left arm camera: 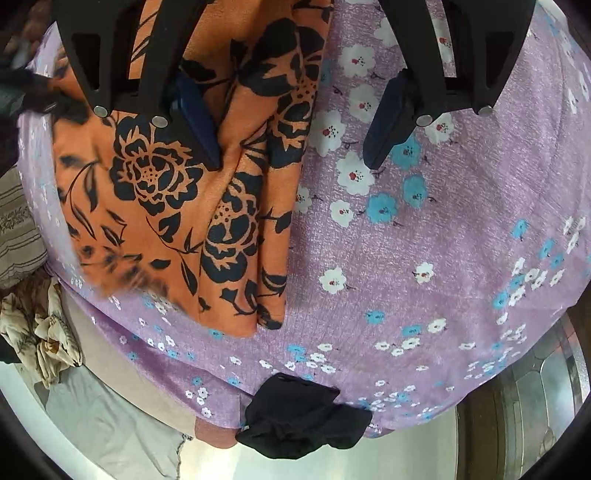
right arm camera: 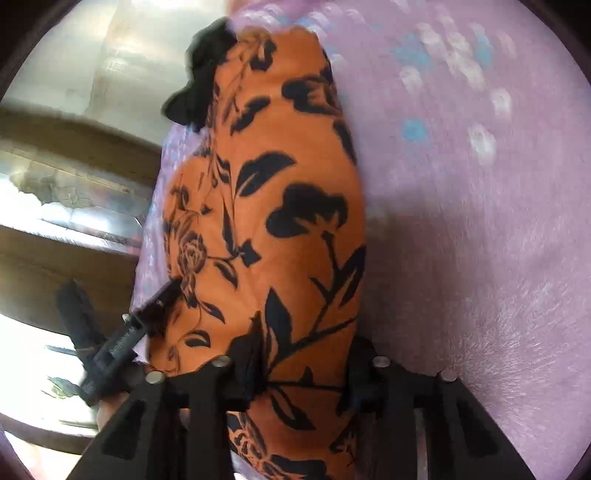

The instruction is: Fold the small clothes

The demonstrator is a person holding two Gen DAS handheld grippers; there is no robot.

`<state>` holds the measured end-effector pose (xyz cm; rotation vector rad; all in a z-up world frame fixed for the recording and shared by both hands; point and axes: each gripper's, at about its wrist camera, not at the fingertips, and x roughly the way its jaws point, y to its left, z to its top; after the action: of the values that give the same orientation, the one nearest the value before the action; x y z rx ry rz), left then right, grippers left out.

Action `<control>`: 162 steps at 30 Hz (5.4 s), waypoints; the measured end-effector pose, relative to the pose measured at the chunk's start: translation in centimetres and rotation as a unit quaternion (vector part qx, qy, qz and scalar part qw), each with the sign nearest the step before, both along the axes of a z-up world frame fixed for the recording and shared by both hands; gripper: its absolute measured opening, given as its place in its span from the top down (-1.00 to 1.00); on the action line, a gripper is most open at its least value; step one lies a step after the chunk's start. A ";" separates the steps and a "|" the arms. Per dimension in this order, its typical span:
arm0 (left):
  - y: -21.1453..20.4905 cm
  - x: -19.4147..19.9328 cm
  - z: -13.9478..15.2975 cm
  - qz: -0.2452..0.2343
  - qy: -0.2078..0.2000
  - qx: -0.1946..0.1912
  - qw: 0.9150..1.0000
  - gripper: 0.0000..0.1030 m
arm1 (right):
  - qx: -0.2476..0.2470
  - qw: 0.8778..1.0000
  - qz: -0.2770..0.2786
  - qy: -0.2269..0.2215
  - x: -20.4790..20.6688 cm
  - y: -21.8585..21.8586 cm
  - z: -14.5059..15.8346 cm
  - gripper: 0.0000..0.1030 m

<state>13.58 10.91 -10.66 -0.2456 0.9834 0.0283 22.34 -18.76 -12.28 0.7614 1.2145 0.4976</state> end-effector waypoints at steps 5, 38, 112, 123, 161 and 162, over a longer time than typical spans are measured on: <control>-0.3 0.3 -0.2 0.004 0.001 -0.007 1.000 -0.55 | 0.016 0.998 -0.035 -0.052 1.4 -2.3 3.3 -0.50; -0.1 0.8 -0.5 0.007 -0.003 -0.018 1.000 -0.64 | -0.102 0.985 -0.037 -0.136 0.3 0.2 9.8 -0.29; 0.2 -7.8 3.9 -0.004 -0.046 0.023 0.999 -0.47 | -0.060 0.991 -0.024 -0.119 -12.6 -3.9 4.0 -0.57; 0.9 -7.5 2.9 0.000 -0.043 0.015 0.999 -0.47 | -0.070 0.992 -0.022 -0.105 -11.9 -3.2 3.2 -0.57; -5.3 0.7 0.2 -0.064 -0.011 0.027 0.998 -0.62 | 0.003 0.997 -0.049 -0.054 0.7 -3.8 2.3 -0.50; -5.4 0.9 0.0 -0.064 -0.008 0.031 0.997 -0.62 | 0.000 0.997 -0.058 -0.046 1.5 -4.0 2.1 -0.52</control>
<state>14.49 5.47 -10.64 -0.1249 0.9794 -0.0600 23.83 -22.79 -10.21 0.7961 1.0787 0.4326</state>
